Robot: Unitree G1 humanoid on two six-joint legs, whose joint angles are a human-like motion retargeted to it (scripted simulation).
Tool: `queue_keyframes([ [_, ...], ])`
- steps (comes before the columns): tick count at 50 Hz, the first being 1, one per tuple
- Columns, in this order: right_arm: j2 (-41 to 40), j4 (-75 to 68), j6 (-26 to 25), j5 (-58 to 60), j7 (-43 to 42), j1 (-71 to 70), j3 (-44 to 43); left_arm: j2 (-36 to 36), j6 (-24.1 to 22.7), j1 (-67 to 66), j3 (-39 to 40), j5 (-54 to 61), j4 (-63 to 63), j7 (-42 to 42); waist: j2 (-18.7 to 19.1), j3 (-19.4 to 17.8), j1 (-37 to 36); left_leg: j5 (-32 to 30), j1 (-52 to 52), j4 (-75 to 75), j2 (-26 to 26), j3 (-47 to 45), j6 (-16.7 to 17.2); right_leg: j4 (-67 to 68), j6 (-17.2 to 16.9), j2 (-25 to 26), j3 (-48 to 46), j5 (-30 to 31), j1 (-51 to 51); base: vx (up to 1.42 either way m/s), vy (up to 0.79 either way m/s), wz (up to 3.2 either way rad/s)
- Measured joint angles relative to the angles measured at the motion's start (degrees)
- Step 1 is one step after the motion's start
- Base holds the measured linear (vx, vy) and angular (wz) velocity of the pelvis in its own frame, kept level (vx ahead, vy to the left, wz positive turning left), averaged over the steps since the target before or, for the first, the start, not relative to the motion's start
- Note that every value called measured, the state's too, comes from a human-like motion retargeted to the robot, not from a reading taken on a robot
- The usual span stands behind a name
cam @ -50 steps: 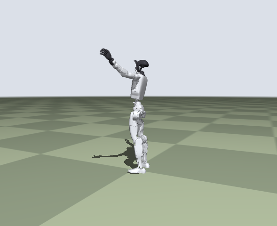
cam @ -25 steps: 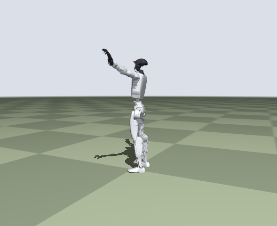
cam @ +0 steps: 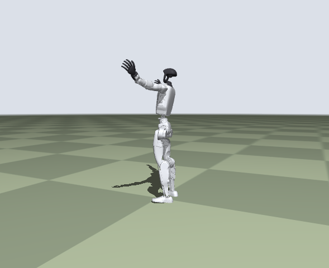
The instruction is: In place motions
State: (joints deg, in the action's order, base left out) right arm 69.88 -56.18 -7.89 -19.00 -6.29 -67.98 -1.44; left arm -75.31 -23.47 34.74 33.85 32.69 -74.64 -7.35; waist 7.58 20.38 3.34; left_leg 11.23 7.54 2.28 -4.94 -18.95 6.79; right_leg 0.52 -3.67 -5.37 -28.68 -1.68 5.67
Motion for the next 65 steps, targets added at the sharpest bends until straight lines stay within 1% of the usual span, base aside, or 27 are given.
queue_keyframes([
  [2,-0.50,4.66,2.72,5.23,-5.14,-6.79,10.05,-0.04,-0.72,7.11,-8.86,-5.57,6.24,-2.90,-0.12,0.03,0.25,0.06,-0.18,0.18,-0.06,0.26,0.04,0.06,0.00,-0.04,-0.20,-0.05,-0.44,-0.01,-0.05,0.09],
  [5,-2.64,10.53,6.19,14.42,-12.83,-16.76,23.38,-0.19,-0.37,16.81,-21.79,-15.79,15.06,-8.43,-0.35,-0.08,1.13,0.09,-0.02,0.65,-0.25,0.88,0.10,0.16,0.00,-0.05,-0.62,-0.09,-0.85,-0.08,-0.17,0.20],
  [7,-4.52,14.39,7.29,17.97,-16.45,-22.30,30.79,-1.55,0.82,22.22,-29.73,-24.04,20.11,-12.58,-0.63,-0.09,1.92,0.03,0.18,0.83,-0.36,1.05,0.11,0.19,0.03,-0.03,-0.79,-0.02,-0.82,-0.11,-0.23,0.11],
  [10,-7.85,20.36,8.09,23.21,-18.03,-28.27,38.94,-4.08,4.77,28.96,-40.01,-37.73,27.11,-18.98,-0.89,-0.14,2.53,-0.12,0.06,0.81,-0.57,0.84,0.19,0.23,0.04,0.01,-0.54,0.20,-0.68,-0.09,-0.16,-0.09],
  [13,-8.72,27.84,5.67,29.30,-19.88,-34.50,46.65,-7.37,11.32,34.52,-47.91,-50.03,34.31,-24.31,-0.83,-1.02,3.27,-0.36,0.01,0.61,-0.74,0.35,0.32,0.25,0.08,0.02,0.01,0.46,-0.23,-0.15,-0.07,-0.18],
  [16,-5.97,35.58,-0.32,40.47,-22.59,-42.50,54.46,-10.94,16.27,38.91,-53.38,-60.41,42.41,-27.34,-0.76,-1.71,4.09,-0.69,0.58,0.38,-0.90,-0.03,0.47,0.19,0.05,0.02,0.28,0.70,0.55,-0.10,-0.03,-0.09],
  [18,-3.41,39.03,-4.60,48.22,-29.01,-47.34,58.36,-13.02,17.10,41.32,-55.77,-66.39,46.60,-29.75,-0.75,-1.72,4.58,-0.93,1.19,0.23,-1.05,-0.24,0.58,0.15,-0.04,0.01,0.31,0.83,1.20,0.00,0.00,0.00],
  [20,-1.40,40.03,-5.34,53.87,-37.23,-49.84,60.54,-14.31,16.21,42.91,-57.43,-70.76,48.51,-34.02,-0.61,-1.39,4.85,-1.21,1.79,0.05,-1.19,-0.41,0.71,0.11,-0.11,-0.01,0.33,0.94,1.83,0.00,0.00,0.00],
  [21,-0.51,39.25,-4.06,54.10,-38.75,-49.86,60.52,-14.50,15.45,43.48,-57.81,-71.84,48.00,-36.13,-0.51,-1.39,4.96,-1.32,2.11,-0.01,-1.26,-0.54,0.75,0.09,-0.15,-0.02,0.35,1.00,2.18,0.00,0.00,0.00],
  [24,1.55,34.86,-1.53,49.34,-38.17,-45.48,55.88,-14.20,14.65,43.90,-57.24,-71.12,43.65,-37.81,-0.39,-1.48,5.06,-1.58,2.65,-0.13,-1.36,-0.84,0.77,0.07,-0.19,-0.01,0.51,1.19,2.83,0.00,0.00,0.00],
  [27,1.90,28.61,-0.56,40.30,-37.31,-35.37,44.33,-13.19,15.30,41.27,-53.12,-65.64,36.60,-35.87,-0.56,-1.51,5.38,-1.66,2.70,-0.23,-1.34,-1.16,0.74,0.08,-0.16,-0.01,0.84,1.32,3.16,0.00,0.00,0.00],
  [31,-0.77,19.55,2.98,28.46,-35.51,-21.45,26.86,-11.28,14.36,34.10,-42.75,-54.59,26.12,-33.94,-0.74,-1.75,5.83,-1.54,2.30,-0.43,-1.17,-1.62,0.65,0.15,-0.12,-0.04,1.43,1.43,3.43,-0.04,0.06,-0.18],
  [35,-3.96,12.07,6.34,16.07,-30.85,-13.28,14.57,-7.73,12.67,27.25,-31.34,-38.55,17.12,-28.72,-0.70,-2.41,5.85,-1.28,1.38,-0.61,-0.81,-1.82,0.47,0.18,-0.03,-0.03,1.83,1.34,3.04,-0.02,0.04,-0.10],
  [38,-5.51,9.79,9.69,6.91,-27.18,-11.15,10.76,-5.59,8.50,23.69,-25.58,-24.53,14.76,-19.84,-0.41,-2.93,6.02,-1.12,0.72,-0.72,-0.60,-1.86,0.36,0.21,-0.01,-0.03,1.95,1.19,2.57,0.00,0.00,0.00],
  [40,-5.87,10.17,11.87,4.33,-26.29,-11.01,10.76,-5.08,2.40,21.80,-23.79,-19.86,15.47,-13.77,-0.27,-3.18,6.16,-1.06,0.36,-0.80,-0.48,-1.90,0.31,0.20,-0.03,-0.05,1.97,1.12,2.26,0.00,0.00,0.00],
  [42,-4.83,12.81,11.64,8.02,-28.31,-12.03,13.51,-5.94,-3.54,20.75,-24.02,-23.10,17.92,-15.72,-0.18,-3.38,6.35,-1.04,0.17,-0.85,-0.37,-1.85,0.27,0.14,-0.04,-0.08,1.89,1.05,2.02,0.00,0.00,0.00],
  [43,-3.75,14.73,10.64,11.77,-29.62,-13.04,15.82,-6.87,-4.71,20.52,-24.90,-27.06,19.68,-19.42,-0.13,-3.45,6.46,-1.05,0.10,-0.87,-0.32,-1.81,0.26,0.09,-0.04,-0.08,1.85,1.02,1.92,0.00,0.00,0.00],
  [44,-2.43,17.09,9.36,16.10,-30.74,-14.58,18.74,-7.95,-4.03,20.65,-26.15,-32.58,21.97,-23.95,-0.05,-3.48,6.48,-1.07,0.12,-0.88,-0.28,-1.78,0.25,0.06,-0.04,-0.10,1.81,1.01,1.90,0.00,0.00,0.00],
  [46,0.48,22.60,6.89,25.22,-32.25,-18.77,25.53,-10.66,-0.09,21.64,-29.36,-45.49,27.44,-32.03,0.14,-3.51,6.49,-1.10,0.21,-0.89,-0.24,-1.75,0.24,0.03,-0.05,-0.13,1.74,1.01,1.94,0.00,0.00,0.00],
  [48,3.18,28.78,5.09,33.69,-33.24,-24.26,33.01,-13.69,4.72,23.51,-33.03,-57.07,33.06,-36.43,0.29,-3.63,6.49,-1.14,0.13,-0.93,-0.19,-1.77,0.25,0.03,-0.05,-0.20,1.72,1.03,1.90,0.00,0.00,0.00],
  [50,5.02,34.10,3.73,40.52,-35.22,-31.10,40.82,-15.60,8.98,26.25,-36.65,-65.23,37.84,-39.21,0.43,-3.93,6.47,-1.15,-0.07,-0.99,-0.14,-1.84,0.25,0.03,-0.05,-0.24,1.77,1.04,1.78,0.00,0.00,0.00],
  [52,5.05,35.75,3.41,43.84,-39.04,-37.69,47.89,-15.47,10.86,29.24,-40.31,-67.83,39.72,-41.59,0.53,-4.10,6.53,-1.16,-0.33,-1.03,-0.07,-1.79,0.25,0.01,-0.05,-0.27,1.77,1.03,1.52,0.03,-0.01,0.02],
  [55,3.32,30.24,3.63,45.55,-41.86,-41.70,52.69,-12.36,10.23,32.83,-43.86,-66.22,36.93,-41.16,0.48,-4.58,6.29,-1.25,-0.74,-0.99,-0.08,-1.60,0.22,-0.03,-0.06,-0.27,1.50,1.04,0.87,0.02,0.00,0.02],
  [57,1.83,23.14,2.38,40.44,-39.00,-38.28,49.60,-9.86,11.15,33.39,-43.70,-62.08,32.62,-37.63,0.20,-5.12,5.93,-1.34,-0.88,-0.88,-0.18,-1.43,0.20,-0.03,-0.04,-0.21,1.23,1.05,0.48,0.00,0.00,0.00],
  [60,-0.12,13.11,0.35,29.52,-30.26,-27.14,37.48,-7.75,14.09,29.13,-38.36,-55.98,25.50,-30.86,-0.34,-5.85,5.64,-1.44,-1.01,-0.80,-0.34,-1.40,0.16,0.01,-0.01,-0.12,1.03,1.13,0.22,0.00,0.00,0.00],
  [63,-0.82,6.97,-2.00,18.60,-20.11,-13.23,22.42,-4.74,18.11,18.03,-26.12,-48.17,19.08,-24.22,-0.55,-6.80,5.02,-1.48,-1.28,-0.82,-0.37,-1.56,0.16,0.03,0.06,-0.07,1.15,1.26,0.11,-0.04,0.07,-0.07],
  [65,-1.51,4.80,-1.76,14.63,-12.36,-2.49,12.17,-0.97,21.14,6.37,-14.21,-39.95,16.94,-19.27,-0.27,-7.83,4.83,-1.45,-1.87,-0.89,-0.36,-1.76,0.14,0.05,0.15,-0.01,1.33,1.35,-0.23,-0.01,0.07,-0.13],
])
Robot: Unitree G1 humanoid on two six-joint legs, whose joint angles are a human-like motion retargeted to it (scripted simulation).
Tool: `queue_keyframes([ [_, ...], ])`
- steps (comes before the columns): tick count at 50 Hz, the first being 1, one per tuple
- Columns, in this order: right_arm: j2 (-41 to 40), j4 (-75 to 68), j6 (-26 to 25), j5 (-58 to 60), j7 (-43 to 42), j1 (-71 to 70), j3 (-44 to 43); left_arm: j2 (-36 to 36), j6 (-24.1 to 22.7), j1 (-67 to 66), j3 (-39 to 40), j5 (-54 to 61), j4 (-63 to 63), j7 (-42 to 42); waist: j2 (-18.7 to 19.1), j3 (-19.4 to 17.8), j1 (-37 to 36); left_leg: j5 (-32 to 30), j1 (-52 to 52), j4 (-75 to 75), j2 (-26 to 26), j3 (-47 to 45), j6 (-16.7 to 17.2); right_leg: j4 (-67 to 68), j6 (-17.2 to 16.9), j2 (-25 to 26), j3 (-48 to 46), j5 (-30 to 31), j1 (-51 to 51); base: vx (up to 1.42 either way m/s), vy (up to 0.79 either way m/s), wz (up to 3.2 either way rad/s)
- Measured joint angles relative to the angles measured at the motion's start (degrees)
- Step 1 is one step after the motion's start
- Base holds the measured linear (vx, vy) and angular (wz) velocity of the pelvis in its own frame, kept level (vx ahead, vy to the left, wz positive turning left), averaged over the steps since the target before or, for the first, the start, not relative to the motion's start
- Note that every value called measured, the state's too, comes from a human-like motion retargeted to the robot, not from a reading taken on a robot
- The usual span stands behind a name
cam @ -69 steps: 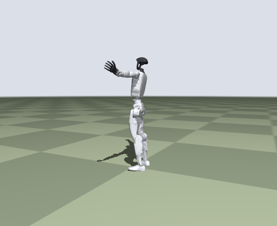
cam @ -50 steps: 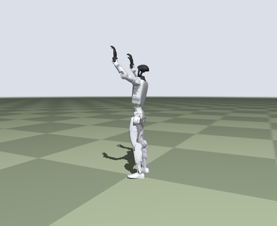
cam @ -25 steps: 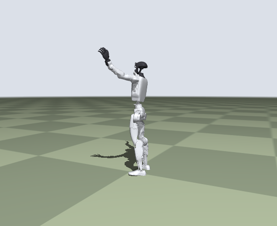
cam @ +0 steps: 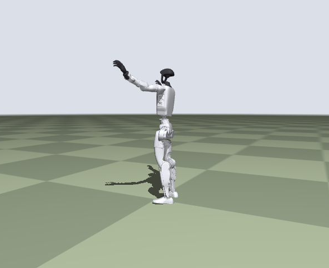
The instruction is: In place motions
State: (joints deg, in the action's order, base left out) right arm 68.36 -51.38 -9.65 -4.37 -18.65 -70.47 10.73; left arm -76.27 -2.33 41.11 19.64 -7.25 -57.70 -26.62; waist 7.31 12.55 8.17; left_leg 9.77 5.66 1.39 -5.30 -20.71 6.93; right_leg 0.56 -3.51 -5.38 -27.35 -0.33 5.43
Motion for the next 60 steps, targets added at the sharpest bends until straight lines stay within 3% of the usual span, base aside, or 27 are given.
queue_keyframes([
  [3,-4.56,-2.03,2.60,2.18,11.92,17.21,-15.52,9.23,-2.25,-19.81,16.93,9.50,2.16,15.36,0.84,-2.23,0.20,0.09,-1.53,-0.16,0.05,-0.29,-0.08,0.01,0.13,0.19,0.26,0.04,-1.12,0.02,0.04,-0.09],
  [6,-12.24,-5.24,3.59,8.90,24.14,34.05,-26.72,22.70,-6.08,-33.78,25.27,18.63,4.77,24.10,0.87,-3.53,0.54,0.21,-2.65,-0.32,0.20,-0.45,-0.11,0.02,0.26,0.27,0.50,0.02,-1.84,0.11,0.01,-0.07],
  [9,-22.46,-10.43,-1.63,19.94,36.97,48.12,-32.74,39.72,-4.18,-39.34,26.91,21.93,1.05,28.92,0.70,-4.16,0.01,0.31,-3.52,-0.51,0.41,-0.77,-0.12,0.07,0.31,0.18,0.85,0.03,-2.26,0.21,0.06,-0.11],
  [11,-29.67,-15.85,-6.96,29.61,47.23,55.32,-34.58,48.95,-1.69,-42.02,25.44,20.31,-6.77,36.44,0.48,-4.67,-0.20,0.32,-3.84,-0.52,0.51,-0.79,-0.11,0.03,0.30,0.10,0.96,0.03,-2.55,0.18,0.07,-0.03],
  [13,-35.85,-23.65,-9.14,39.58,56.18,60.79,-35.04,54.57,3.62,-44.21,21.19,16.78,-17.85,48.12,-0.04,-5.49,-0.11,0.24,-4.18,-0.50,0.72,-0.61,-0.10,-0.05,0.28,-0.10,0.77,-0.05,-3.17,0.18,0.06,0.13],
  [15,-40.90,-33.25,-8.66,45.71,59.22,64.65,-33.80,58.36,10.55,-45.10,15.76,10.53,-29.05,59.96,-0.82,-6.84,0.38,0.09,-4.93,-0.52,1.05,-0.22,-0.10,-0.14,0.31,-0.36,0.28,-0.13,-4.33,0.13,0.07,0.26],
  [17,-45.33,-41.45,-9.98,47.36,57.76,67.70,-32.74,62.95,14.38,-45.03,11.38,6.97,-35.47,62.51,-1.46,-8.39,0.34,-0.07,-5.51,-0.53,1.22,0.10,-0.11,-0.16,0.33,-0.55,-0.16,-0.12,-5.19,0.06,0.12,0.20],
  [19,-50.39,-45.72,-11.82,45.94,56.24,71.03,-32.40,69.30,15.78,-45.12,9.79,7.10,-37.99,58.39,-1.73,-9.39,-0.47,-0.16,-5.51,-0.52,1.21,0.12,-0.07,-0.12,0.32,-0.67,-0.22,-0.03,-5.21,0.00,0.09,0.03],
  [22,-57.29,-46.02,-12.39,36.57,53.67,76.75,-32.45,78.80,14.46,-46.74,9.59,14.49,-37.52,50.99,-1.69,-10.32,-1.78,-0.24,-5.12,-0.52,1.10,0.20,-0.07,0.09,0.13,-0.92,-0.29,0.20,-4.66,0.03,0.08,0.05],
  [25,-61.09,-46.02,-10.86,22.41,52.37,80.13,-30.78,84.63,12.27,-48.09,8.79,23.43,-37.73,51.08,-1.28,-10.96,-2.50,-0.70,-4.02,0.41,-0.52,0.22,0.71,1.17,-1.27,-2.43,0.07,0.60,-3.90,-0.03,0.06,0.15],
  [27,-61.95,-46.02,-11.92,12.80,52.00,80.36,-30.51,85.40,11.70,-48.37,7.95,26.82,-38.22,51.30,-1.29,-10.96,0.14,-0.27,-2.33,2.34,-1.47,2.83,1.96,1.41,-1.72,-3.54,-2.49,0.43,-4.03,-0.09,0.06,0.65],
  [29,-61.91,-46.02,-13.22,6.82,50.72,79.70,-31.92,84.35,12.22,-48.39,7.76,29.19,-37.88,49.82,-1.50,-11.53,-0.27,-0.79,-3.00,1.31,-0.51,1.57,0.96,0.67,-0.64,-2.22,-1.57,0.68,-4.15,-0.06,0.03,-0.26],
  [33,-59.48,-46.02,-15.82,3.66,45.41,76.12,-31.51,80.31,13.82,-47.84,6.86,29.28,-35.19,46.76,-1.72,-11.61,-0.61,-0.94,-3.87,0.31,0.24,1.17,0.35,0.20,0.35,-1.09,-1.38,0.88,-4.14,-0.01,0.00,-0.08],
  [40,-54.60,-35.01,-7.49,16.91,41.88,70.06,-20.71,71.57,17.58,-44.03,4.67,18.64,-29.59,51.72,-1.91,-11.83,-0.91,-0.95,-3.71,0.49,-0.10,0.69,0.32,0.32,0.57,-0.75,-0.98,1.03,-3.77,-0.06,0.03,-0.07],
  [45,-51.20,-26.81,-3.74,30.00,46.59,66.77,-15.84,65.08,20.33,-41.91,-4.75,8.45,-27.75,59.06,-1.84,-11.31,-0.84,-1.04,-3.44,0.55,0.06,1.01,0.30,0.33,0.59,-0.93,-1.57,1.08,-3.77,0.00,0.00,0.00],
  [48,-50.35,-22.87,-2.77,31.86,45.59,65.93,-14.31,63.48,19.30,-41.60,-10.26,1.10,-25.57,56.94,-1.93,-10.98,-1.32,-1.06,-3.47,0.54,0.28,1.00,0.30,0.31,0.59,-1.13,-1.58,1.10,-3.81,0.00,0.00,0.00],
  [52,-51.89,-21.05,-0.97,29.50,39.97,66.08,-14.52,63.98,16.45,-41.69,-15.48,-9.30,-25.26,50.84,-1.94,-9.99,-1.61,-0.97,-3.34,0.52,0.52,1.22,0.27,0.23,0.58,-1.23,-1.84,0.95,-3.85,0.00,0.00,0.00],
  [55,-54.19,-22.55,0.31,26.05,38.41,66.69,-14.63,66.28,17.01,-42.36,-17.62,-14.52,-27.13,47.84,-2.08,-9.40,-1.49,-0.82,-3.51,0.49,0.65,1.41,0.24,0.23,0.56,-1.23,-1.92,0.75,-4.08,0.00,0.00,0.00],
  [58,-56.54,-26.38,0.34,25.46,40.83,67.38,-13.90,70.09,18.03,-43.50,-17.46,-16.13,-30.01,48.93,-2.35,-9.03,-1.38,-0.58,-3.80,0.46,0.72,1.40,0.23,0.23,0.57,-1.17,-1.82,0.59,-4.24,0.00,0.00,0.00],
  [60,-57.62,-30.18,-2.52,28.42,41.92,67.39,-12.16,72.58,18.02,-44.19,-17.28,-14.35,-32.31,50.47,-2.48,-8.75,-1.35,-0.39,-3.95,0.45,0.72,1.28,0.23,0.25,0.56,-1.13,-1.65,0.53,-4.20,0.00,0.00,0.00],
])
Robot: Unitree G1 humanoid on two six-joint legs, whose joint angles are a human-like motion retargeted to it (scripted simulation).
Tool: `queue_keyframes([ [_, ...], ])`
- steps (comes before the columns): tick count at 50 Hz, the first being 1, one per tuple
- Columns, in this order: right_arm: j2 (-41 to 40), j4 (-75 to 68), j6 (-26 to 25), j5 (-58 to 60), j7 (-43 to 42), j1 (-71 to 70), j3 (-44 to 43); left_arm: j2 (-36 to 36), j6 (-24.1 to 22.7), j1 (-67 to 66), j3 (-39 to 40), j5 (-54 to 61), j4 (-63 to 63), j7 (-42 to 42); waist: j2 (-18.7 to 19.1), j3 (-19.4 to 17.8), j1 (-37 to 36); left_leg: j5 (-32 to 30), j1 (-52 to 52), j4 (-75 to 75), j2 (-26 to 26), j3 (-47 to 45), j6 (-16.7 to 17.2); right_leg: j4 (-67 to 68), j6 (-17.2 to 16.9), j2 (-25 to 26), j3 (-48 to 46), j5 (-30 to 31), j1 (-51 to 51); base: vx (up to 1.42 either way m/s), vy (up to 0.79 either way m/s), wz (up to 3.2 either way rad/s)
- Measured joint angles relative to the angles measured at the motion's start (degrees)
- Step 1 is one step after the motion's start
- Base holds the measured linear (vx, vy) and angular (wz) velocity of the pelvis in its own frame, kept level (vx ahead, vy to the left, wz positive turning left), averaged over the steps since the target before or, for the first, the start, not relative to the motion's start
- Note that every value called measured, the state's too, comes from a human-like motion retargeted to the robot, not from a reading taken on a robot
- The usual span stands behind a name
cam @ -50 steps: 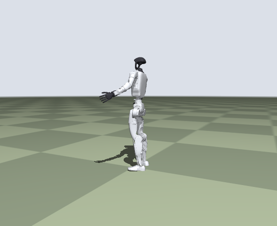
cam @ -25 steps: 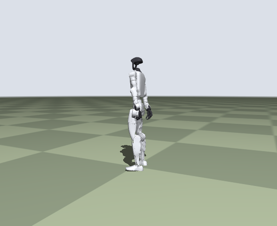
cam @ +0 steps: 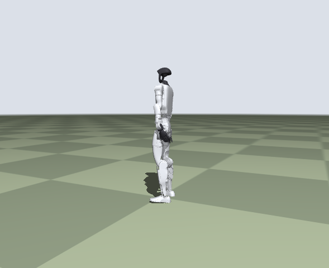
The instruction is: In place motions
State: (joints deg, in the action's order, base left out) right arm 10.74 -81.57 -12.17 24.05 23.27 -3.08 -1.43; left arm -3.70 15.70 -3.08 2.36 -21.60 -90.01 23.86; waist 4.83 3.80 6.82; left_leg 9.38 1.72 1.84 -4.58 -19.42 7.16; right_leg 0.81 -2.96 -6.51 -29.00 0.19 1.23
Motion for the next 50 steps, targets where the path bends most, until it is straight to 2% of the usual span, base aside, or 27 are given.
queue_keyframes([
  [4,-1.61,-7.96,-7.17,13.09,-3.43,0.74,7.26,3.92,-0.36,-1.45,0.25,7.90,-3.68,0.32,-0.12,0.67,2.11,0.70,0.30,0.79,-0.29,2.16,0.73,0.03,-0.30,-0.57,-2.21,-0.33,-0.38,0.04,-0.02,0.46],
  [7,-2.64,-10.96,-8.77,21.29,-4.81,2.75,12.65,5.17,-1.44,-1.50,3.99,16.66,-4.47,-2.32,0.05,0.95,2.82,0.90,0.68,1.20,-0.44,3.24,0.97,0.05,-0.41,-0.72,-3.37,-0.52,-0.56,0.03,0.00,0.33],
  [10,-3.40,-11.21,-9.69,22.37,-6.27,5.18,14.00,3.98,-2.64,-0.81,5.43,22.65,-4.95,-2.09,-0.12,0.62,1.01,0.40,0.14,0.52,-0.24,1.88,0.56,-0.04,-0.04,-0.19,-1.94,-0.38,-0.51,0.02,-0.01,-0.37],
  [12,-3.62,-10.72,-8.75,16.31,-6.38,6.09,11.02,2.90,-1.20,-0.62,5.38,22.30,-4.45,0.43,-0.24,0.66,-0.32,0.16,-0.02,0.16,-0.12,0.58,0.26,-0.30,0.11,0.25,-0.88,-0.46,-0.61,0.00,-0.02,-0.40],
  [15,-2.84,-11.60,-5.91,7.34,-1.77,5.54,6.48,1.33,1.21,-0.31,5.45,17.57,-3.81,5.35,0.22,0.94,0.33,0.05,0.29,0.17,-0.29,1.06,0.30,-0.04,-0.20,-0.03,-1.09,-0.34,-0.29,0.00,0.00,0.00],
  [21,0.22,-12.01,-5.58,1.29,4.10,1.85,3.65,-0.46,3.35,0.61,3.54,9.83,-3.08,9.97,0.93,1.15,1.18,0.12,0.11,0.01,-0.33,0.26,0.20,-0.03,-0.06,0.16,-0.25,-0.05,0.29,-0.01,0.01,-0.09],
  [28,1.21,-6.61,-2.95,0.43,1.19,-0.09,3.15,1.04,1.47,1.30,2.13,9.40,-1.57,7.09,0.69,1.61,1.12,0.16,-0.25,-0.18,-0.28,-0.55,0.15,0.11,0.08,0.16,0.60,0.23,0.76,0.00,0.00,-0.03],
  [33,0.51,-4.82,-1.20,0.44,0.06,-0.31,3.88,3.22,1.46,2.21,1.60,10.37,-1.78,8.32,0.34,2.15,0.89,0.18,-0.45,-0.31,-0.29,-0.68,0.16,0.17,0.13,0.22,0.77,0.27,0.83,0.00,0.00,0.00],
  [43,-2.45,-7.74,-1.21,2.29,3.62,0.93,6.24,2.96,0.49,3.92,-3.03,4.99,-2.59,6.30,-0.25,3.80,0.29,0.42,0.62,0.05,-0.49,-0.17,0.32,0.32,0.12,0.28,0.78,-0.02,1.44,0.00,0.00,0.00],
  [50,-3.30,-8.79,-0.32,7.36,4.38,3.12,8.52,1.95,1.33,4.00,-2.06,4.69,-3.10,8.56,-0.13,4.80,-0.07,0.28,1.73,0.23,-0.72,0.16,0.44,0.27,-0.04,0.19,0.50,0.02,2.11,0.00,0.00,0.00],
])
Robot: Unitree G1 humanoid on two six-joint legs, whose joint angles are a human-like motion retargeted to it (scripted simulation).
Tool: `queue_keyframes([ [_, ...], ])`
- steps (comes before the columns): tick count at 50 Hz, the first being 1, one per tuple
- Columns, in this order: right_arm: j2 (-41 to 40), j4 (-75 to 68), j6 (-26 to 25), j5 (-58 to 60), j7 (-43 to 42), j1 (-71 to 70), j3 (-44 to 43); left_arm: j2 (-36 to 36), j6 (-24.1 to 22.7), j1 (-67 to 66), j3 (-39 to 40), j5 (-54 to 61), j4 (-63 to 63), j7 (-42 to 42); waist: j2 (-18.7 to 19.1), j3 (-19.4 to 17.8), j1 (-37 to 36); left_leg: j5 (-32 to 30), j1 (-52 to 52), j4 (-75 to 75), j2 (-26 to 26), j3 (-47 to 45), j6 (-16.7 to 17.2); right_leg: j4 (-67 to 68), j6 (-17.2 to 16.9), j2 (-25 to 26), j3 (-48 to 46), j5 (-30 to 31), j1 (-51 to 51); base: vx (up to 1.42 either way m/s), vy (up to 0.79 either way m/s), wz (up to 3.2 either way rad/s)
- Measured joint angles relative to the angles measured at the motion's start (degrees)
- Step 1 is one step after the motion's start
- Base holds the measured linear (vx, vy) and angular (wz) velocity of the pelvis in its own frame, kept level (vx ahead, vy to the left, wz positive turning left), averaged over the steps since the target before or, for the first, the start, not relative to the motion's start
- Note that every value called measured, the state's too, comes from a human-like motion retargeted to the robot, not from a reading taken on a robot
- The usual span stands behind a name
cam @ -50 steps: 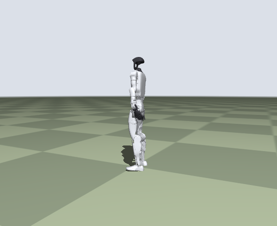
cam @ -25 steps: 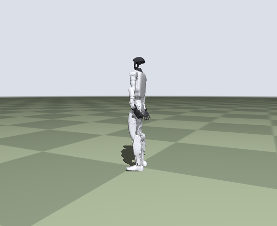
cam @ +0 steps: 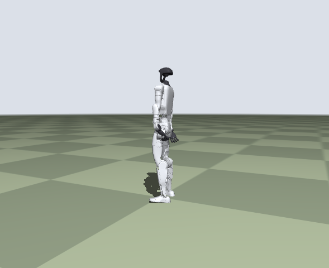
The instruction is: In place motions
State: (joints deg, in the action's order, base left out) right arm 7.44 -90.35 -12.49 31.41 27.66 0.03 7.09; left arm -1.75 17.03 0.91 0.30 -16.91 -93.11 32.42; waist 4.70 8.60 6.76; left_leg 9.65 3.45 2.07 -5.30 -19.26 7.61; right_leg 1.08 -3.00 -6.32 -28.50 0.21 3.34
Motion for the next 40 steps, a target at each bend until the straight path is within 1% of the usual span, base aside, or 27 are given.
queue_keyframes([
  [4,0.32,0.15,0.02,0.65,-2.04,0.10,0.24,-0.38,0.72,-0.19,1.51,2.07,-0.70,0.86,0.12,-0.27,0.19,-0.11,0.00,0.01,-0.08,-0.12,-0.02,0.05,0.06,0.07,0.10,0.07,0.08,0.00,0.00,0.00],
  [9,1.31,-0.27,-0.85,0.01,-0.47,-0.67,-0.65,-0.76,0.94,-0.64,2.62,3.88,-1.58,0.71,0.31,-0.24,0.50,-0.16,0.03,-0.05,-0.07,-0.33,-0.05,0.00,0.19,0.18,0.23,0.16,0.27,0.00,0.00,0.00],
  [20,2.71,-0.69,-1.36,-4.09,-1.73,-1.16,-2.65,-0.56,1.02,-0.93,2.90,2.48,-1.70,1.03,0.23,-0.32,0.12,-0.17,0.12,-0.08,0.05,-0.26,-0.07,0.10,0.22,0.10,0.46,0.12,0.44,0.00,0.00,0.00],
  [40,1.22,0.52,-0.96,0.12,-1.67,-0.95,-0.01,-0.76,1.33,-0.34,2.24,0.80,-1.35,2.01,0.23,-0.56,0.10,-0.38,0.10,-0.32,0.05,-0.66,-0.09,0.05,0.27,0.17,0.78,0.24,0.74,0.00,0.00,0.00],
])
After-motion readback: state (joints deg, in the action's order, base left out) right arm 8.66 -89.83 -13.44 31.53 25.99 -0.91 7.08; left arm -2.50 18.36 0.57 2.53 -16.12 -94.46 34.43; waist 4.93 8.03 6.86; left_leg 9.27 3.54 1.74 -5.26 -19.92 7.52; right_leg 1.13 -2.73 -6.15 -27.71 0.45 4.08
